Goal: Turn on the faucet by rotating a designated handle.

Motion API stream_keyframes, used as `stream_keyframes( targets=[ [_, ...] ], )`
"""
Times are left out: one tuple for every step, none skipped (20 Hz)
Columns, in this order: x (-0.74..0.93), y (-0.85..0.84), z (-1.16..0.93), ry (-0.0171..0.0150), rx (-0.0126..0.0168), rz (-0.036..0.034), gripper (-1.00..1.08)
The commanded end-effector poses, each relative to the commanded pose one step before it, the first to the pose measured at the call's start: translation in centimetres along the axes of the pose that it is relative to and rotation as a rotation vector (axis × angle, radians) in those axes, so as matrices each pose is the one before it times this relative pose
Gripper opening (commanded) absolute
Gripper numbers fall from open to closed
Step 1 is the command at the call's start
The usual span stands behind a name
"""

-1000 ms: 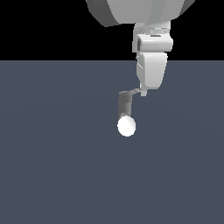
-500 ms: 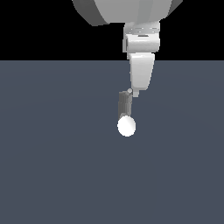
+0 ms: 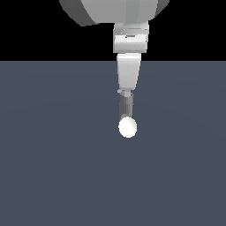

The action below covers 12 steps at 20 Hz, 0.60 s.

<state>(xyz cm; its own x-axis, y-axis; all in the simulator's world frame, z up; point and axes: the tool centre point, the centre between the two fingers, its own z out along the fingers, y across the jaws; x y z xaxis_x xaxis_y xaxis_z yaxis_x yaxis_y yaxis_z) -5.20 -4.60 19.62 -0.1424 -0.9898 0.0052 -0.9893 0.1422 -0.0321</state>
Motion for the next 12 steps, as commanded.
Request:
stream_keyframes(
  targets=[
    [-1.664,-0.341,0.294,-0.00206,-0.0056,-0.01805,-1.0],
    [-0.443,-0.184,0.076,-0.00028,-0.00174,-0.00253,-1.0],
    [-0.438,-0.183,0.074,-0.00028,-0.0017,-0.00247,-1.0],
    [-0.436,-0.182,0.074,-0.00027,-0.0017,-0.00247,-1.0],
    [-0.434,-0.182,0.074,-0.00027,-0.0017,-0.00247,-1.0],
    [-0.429,-0.18,0.072,-0.00026,-0.00165,-0.0024,-1.0],
    [-0.431,-0.18,0.074,-0.00027,-0.0017,-0.00247,-1.0],
    [-0.426,-0.179,0.072,-0.00026,-0.00165,-0.00241,-1.0],
    [-0.427,-0.179,0.074,-0.00027,-0.0017,-0.00247,-1.0],
    [-0.422,-0.178,0.072,-0.00026,-0.00165,-0.00241,-1.0],
    [-0.421,-0.177,0.072,-0.00026,-0.00165,-0.00241,-1.0],
    [-0.419,-0.177,0.072,-0.00026,-0.00165,-0.00241,-1.0]
  ],
)
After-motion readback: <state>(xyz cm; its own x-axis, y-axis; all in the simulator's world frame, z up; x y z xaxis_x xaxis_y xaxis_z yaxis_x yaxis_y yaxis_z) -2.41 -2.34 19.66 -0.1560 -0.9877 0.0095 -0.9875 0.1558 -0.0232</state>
